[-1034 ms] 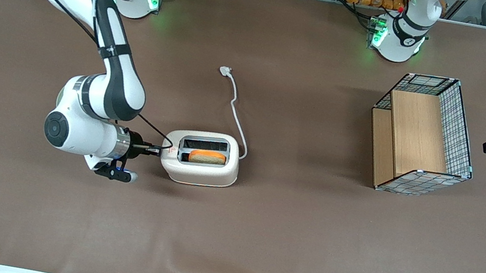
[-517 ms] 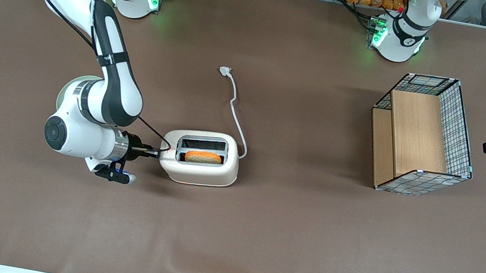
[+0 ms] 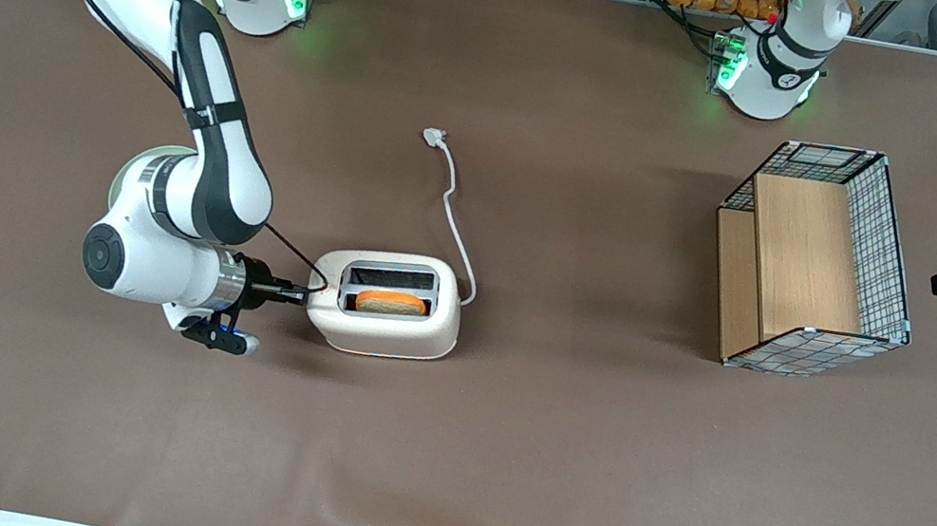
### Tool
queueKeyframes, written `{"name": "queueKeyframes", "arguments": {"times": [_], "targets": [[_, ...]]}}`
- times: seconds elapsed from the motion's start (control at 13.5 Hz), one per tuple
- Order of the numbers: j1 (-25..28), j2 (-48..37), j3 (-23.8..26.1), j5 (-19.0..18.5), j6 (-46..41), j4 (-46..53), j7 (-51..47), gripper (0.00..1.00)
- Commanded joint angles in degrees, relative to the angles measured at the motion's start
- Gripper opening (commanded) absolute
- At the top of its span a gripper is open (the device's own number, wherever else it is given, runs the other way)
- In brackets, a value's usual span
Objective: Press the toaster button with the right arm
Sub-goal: 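Lift the right gripper off the lever and back away from the toaster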
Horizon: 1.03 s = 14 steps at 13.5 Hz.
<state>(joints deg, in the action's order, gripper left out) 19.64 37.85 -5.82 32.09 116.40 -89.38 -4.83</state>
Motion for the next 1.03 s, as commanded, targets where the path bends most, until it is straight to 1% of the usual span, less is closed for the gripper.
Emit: {"name": "queueKeyframes", "arguments": {"times": [0.0, 0.15, 0.37, 0.44, 0.52, 0.59, 0.81, 0.96], "targets": [[-0.1, 0.7, 0.1, 1.0, 0.9, 0.3, 1.3, 0.0], [-0.4, 0.1, -0.2, 0.7, -1.9, 2.2, 1.1, 0.0], [-2.1, -0.3, -0.3, 0.0, -7.3, 5.9, 1.4, 0.0], [-2.9, -1.0, -0.3, -0.6, -7.6, 6.0, 1.6, 0.28], [-3.5, -1.5, -0.3, -0.9, -7.6, 5.9, 1.8, 0.88], [-4.3, -1.5, -0.3, -0.9, -7.8, 5.9, 1.9, 1.0], [-5.1, -2.8, -0.4, -1.1, -7.9, 5.6, 3.0, 1.0], [-6.4, -4.1, -1.1, -2.7, -9.0, 5.1, 3.1, 1.0]]}}
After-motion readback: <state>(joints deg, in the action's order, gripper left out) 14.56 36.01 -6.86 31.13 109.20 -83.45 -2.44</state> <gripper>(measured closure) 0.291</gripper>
